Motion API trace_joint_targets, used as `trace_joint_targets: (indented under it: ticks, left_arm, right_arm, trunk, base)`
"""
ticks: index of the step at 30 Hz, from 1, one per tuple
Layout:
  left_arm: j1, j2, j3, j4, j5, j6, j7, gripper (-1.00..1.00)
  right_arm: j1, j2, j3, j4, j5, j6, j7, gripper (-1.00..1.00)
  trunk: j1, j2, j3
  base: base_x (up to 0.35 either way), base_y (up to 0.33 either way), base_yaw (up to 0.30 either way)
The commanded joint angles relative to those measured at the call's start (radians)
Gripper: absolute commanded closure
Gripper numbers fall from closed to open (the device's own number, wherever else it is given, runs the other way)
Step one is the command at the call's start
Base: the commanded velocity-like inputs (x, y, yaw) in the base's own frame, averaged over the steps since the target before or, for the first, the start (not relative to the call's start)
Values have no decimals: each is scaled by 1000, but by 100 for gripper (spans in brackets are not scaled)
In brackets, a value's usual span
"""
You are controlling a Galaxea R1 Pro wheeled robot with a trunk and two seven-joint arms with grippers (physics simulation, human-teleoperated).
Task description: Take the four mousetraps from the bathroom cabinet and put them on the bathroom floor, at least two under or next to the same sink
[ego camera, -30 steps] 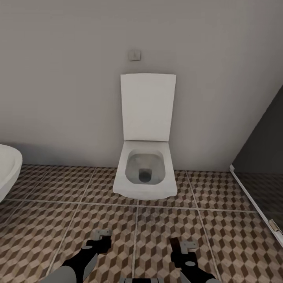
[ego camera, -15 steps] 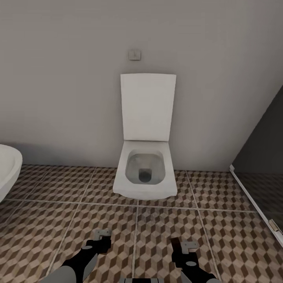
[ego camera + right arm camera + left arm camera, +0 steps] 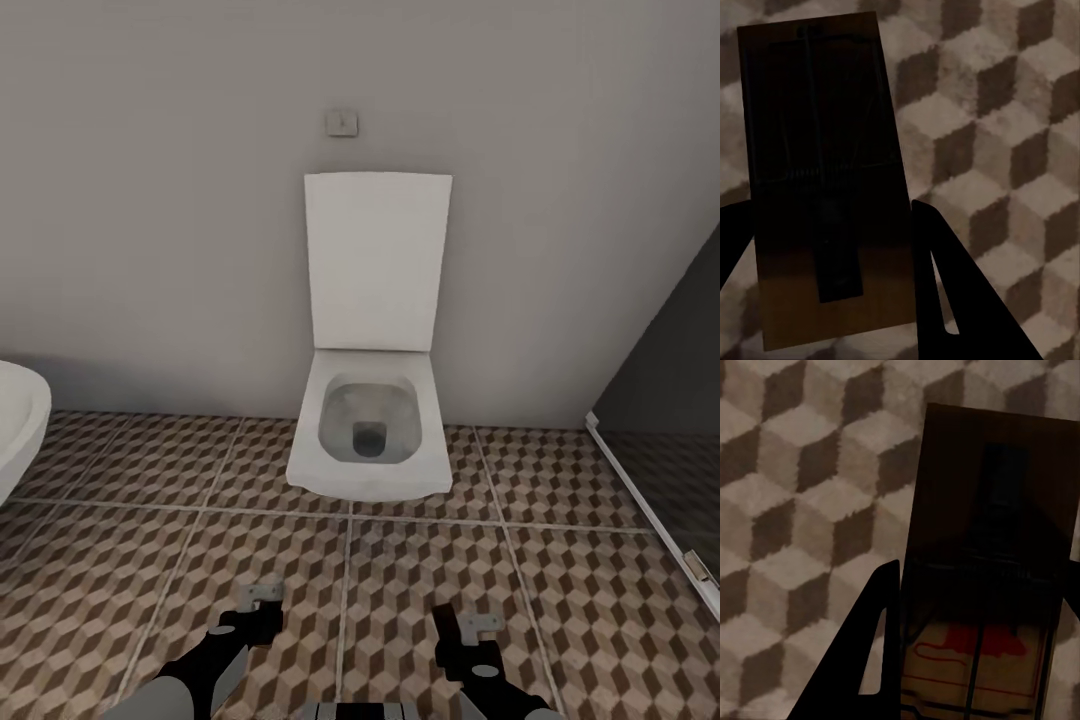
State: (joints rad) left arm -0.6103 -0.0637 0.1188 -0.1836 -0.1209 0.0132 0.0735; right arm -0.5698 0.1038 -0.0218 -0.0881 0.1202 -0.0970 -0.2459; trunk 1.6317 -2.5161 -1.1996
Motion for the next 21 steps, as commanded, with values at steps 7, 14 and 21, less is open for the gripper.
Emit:
trace_joint_targets:
  ticks: [7,14,21]
  left_arm:
    - [0,0,6,-1,-15,1,2,100]
    - [0,1,5,-1,-17,0,9,100]
    - [0,2,4,-2,-17,-1,10,100]
  right_arm:
    - [0,2,-4,1,9,2,-11,100]
    - [0,1,-12,1,3,-1,-16,100]
    - [1,2,-12,1,3,-3,-16,100]
  trunk:
    - [0,0,-1]
    - [0,0,-1]
    - [0,0,-1]
  base:
    - [0,0,-5]
    - [0,0,-186]
    - [0,0,-82]
